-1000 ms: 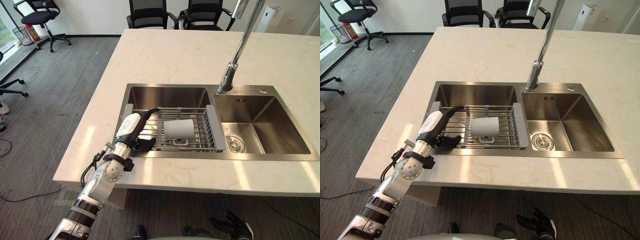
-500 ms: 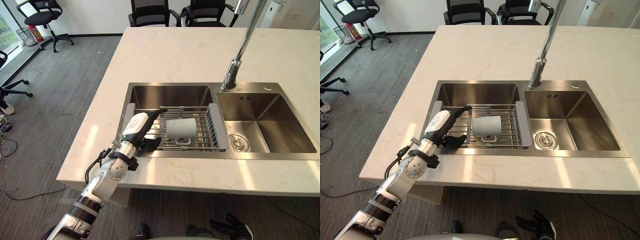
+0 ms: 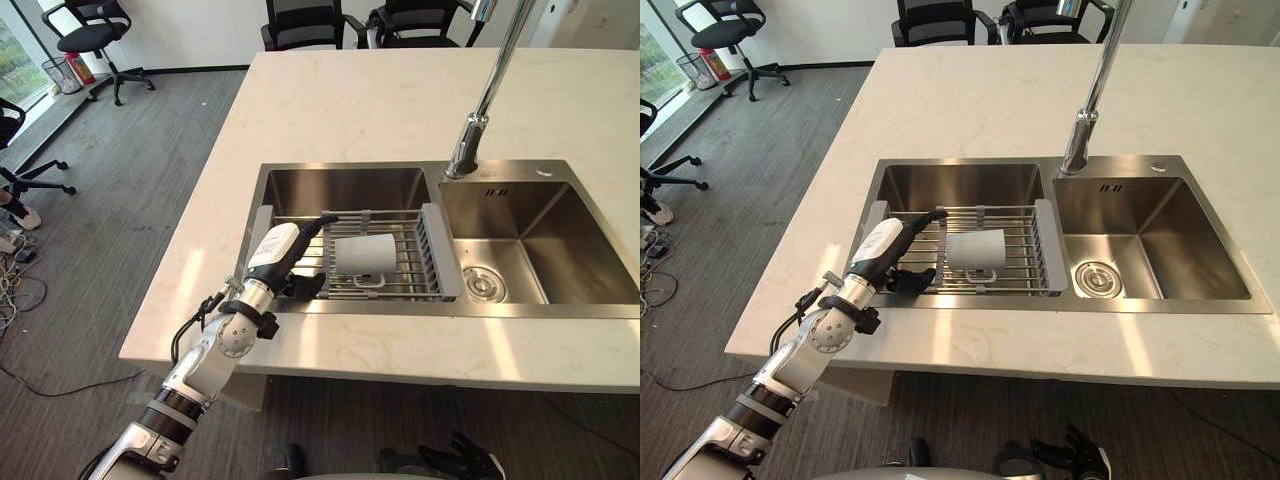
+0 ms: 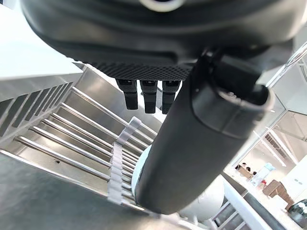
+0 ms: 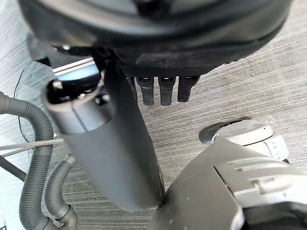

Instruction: Walk over to the sink, pick up the cup, carry it to the dishwasher, place the cup inside the dishwasher, then close the dishwasher door

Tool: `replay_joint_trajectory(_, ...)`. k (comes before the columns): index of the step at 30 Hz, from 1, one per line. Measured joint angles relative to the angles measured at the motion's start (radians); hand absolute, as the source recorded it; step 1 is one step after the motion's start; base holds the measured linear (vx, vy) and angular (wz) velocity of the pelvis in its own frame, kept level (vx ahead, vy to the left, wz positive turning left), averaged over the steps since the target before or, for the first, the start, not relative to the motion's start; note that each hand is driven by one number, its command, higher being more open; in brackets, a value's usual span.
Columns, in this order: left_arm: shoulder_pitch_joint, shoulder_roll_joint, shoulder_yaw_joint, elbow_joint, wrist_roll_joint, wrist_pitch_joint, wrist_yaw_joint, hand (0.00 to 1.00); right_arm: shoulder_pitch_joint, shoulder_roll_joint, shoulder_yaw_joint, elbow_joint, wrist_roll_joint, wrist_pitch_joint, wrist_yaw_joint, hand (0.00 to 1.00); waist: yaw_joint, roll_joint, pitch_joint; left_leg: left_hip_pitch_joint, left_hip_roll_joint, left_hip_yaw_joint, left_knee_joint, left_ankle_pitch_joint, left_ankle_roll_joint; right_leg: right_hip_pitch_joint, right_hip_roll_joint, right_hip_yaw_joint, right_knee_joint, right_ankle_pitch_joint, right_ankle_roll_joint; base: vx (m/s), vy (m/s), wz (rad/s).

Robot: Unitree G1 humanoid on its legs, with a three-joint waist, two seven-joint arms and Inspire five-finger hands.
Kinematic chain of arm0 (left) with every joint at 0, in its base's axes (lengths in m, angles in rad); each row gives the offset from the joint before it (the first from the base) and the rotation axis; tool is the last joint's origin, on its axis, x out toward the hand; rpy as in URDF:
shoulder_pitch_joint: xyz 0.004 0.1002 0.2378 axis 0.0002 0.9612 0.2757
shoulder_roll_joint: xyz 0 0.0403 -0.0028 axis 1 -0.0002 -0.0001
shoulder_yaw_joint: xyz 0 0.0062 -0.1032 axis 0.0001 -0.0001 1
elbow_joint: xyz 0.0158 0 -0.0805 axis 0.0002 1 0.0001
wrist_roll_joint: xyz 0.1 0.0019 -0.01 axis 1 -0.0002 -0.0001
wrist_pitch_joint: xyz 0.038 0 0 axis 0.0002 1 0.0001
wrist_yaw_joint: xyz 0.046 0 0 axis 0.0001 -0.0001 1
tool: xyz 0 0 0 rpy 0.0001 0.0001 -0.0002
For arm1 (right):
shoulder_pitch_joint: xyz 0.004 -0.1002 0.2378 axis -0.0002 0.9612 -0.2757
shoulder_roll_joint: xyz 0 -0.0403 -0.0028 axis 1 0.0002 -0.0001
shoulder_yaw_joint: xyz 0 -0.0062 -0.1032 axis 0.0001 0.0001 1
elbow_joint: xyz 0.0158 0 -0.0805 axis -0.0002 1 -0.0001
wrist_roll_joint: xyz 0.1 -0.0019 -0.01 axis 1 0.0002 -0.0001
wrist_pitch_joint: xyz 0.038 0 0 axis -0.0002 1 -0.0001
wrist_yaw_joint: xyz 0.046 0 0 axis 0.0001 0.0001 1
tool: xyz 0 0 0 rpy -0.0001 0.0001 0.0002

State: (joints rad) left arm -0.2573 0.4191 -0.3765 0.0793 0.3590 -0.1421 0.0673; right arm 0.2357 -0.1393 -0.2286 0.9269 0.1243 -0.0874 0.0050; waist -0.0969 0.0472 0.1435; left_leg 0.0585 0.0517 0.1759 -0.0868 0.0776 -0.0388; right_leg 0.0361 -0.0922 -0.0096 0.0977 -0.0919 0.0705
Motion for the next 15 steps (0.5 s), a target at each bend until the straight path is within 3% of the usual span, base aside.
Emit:
replay_joint_trajectory(6, -0.009, -0.091, -0.044, -0.008, -0.023, -0.002, 0.0, 0.9, -0.001, 0.0, 0.0, 0.008, 0.0, 0.0, -0.001, 0.9, -0.012, 0.006, 0.002, 0.0, 0.001, 0.0, 0.0, 0.001, 0.001, 0.0, 0.001, 0.0, 0.001, 0.0, 0.0, 0.0, 0.0, 0.0)
replay_joint_trajectory(15, -0.015, -0.092, -0.045, -0.008, -0.024, -0.002, 0.0, 0.9, -0.001, 0.0, 0.001, 0.008, 0.001, 0.0, -0.002, 0.9, -0.014, 0.007, 0.002, 0.006, 0.001, 0.0, 0.0, 0.001, 0.001, 0.006, 0.001, 0.0, 0.002, 0.0, 0.0, 0.0, 0.0, 0.0)
